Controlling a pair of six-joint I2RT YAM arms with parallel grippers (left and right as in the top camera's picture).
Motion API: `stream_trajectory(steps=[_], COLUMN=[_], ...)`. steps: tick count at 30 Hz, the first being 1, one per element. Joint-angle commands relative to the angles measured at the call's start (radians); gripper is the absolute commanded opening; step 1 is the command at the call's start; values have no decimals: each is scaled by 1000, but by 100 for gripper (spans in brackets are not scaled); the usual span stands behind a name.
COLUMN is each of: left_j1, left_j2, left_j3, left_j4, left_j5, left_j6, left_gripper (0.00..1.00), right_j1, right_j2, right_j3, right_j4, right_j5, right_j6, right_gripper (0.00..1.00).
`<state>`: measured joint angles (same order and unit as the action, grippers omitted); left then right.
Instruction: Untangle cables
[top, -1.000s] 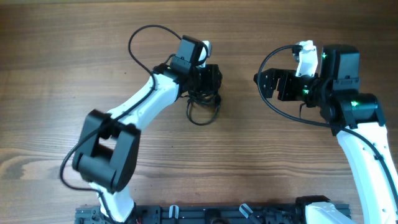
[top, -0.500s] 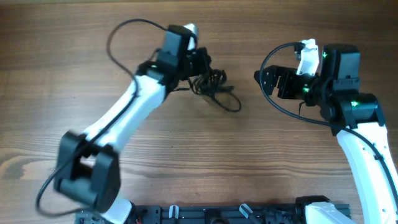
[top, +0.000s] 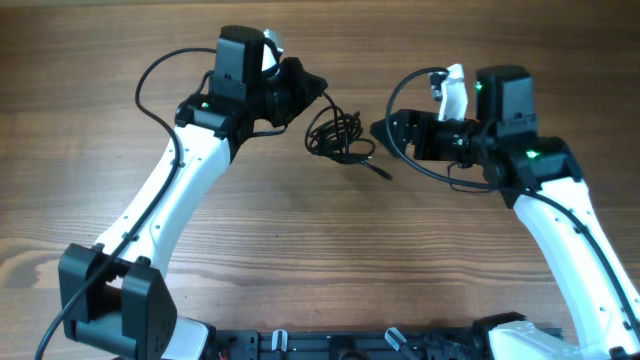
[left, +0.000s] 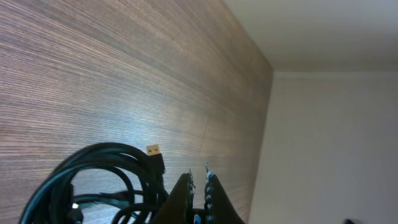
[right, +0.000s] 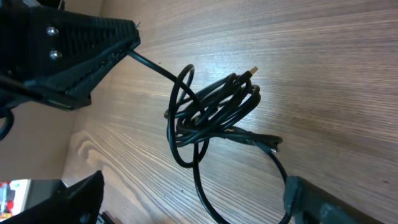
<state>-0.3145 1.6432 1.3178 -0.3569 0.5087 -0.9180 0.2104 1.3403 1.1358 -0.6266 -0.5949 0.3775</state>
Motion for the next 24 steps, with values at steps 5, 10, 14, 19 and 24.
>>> stream_trajectory(steps=[5,10,14,19,24], left_j1=[5,-9,-37,-36,-36], left_j2=[-32,47,163,205,212], left_j3=[16,14,7,7,7], left_j4=[-155,-308,-311,-298,-299], left_j5=[-146,-188,-189,-189,-192], left_j6=[-7,-7,-6,-6,-2], left_gripper=[4,6,17,21,22], right_j1=[67,67,83,209,323], right_j2=[82,82,83,107,150], right_j3=[21,21,21,21,22], right_j4=[48,22,-61,-9,-3], right_j5=[-11,38,92,180,147], right_j6=[100,226,226,224,229], right_gripper=[82,77,76,75,66])
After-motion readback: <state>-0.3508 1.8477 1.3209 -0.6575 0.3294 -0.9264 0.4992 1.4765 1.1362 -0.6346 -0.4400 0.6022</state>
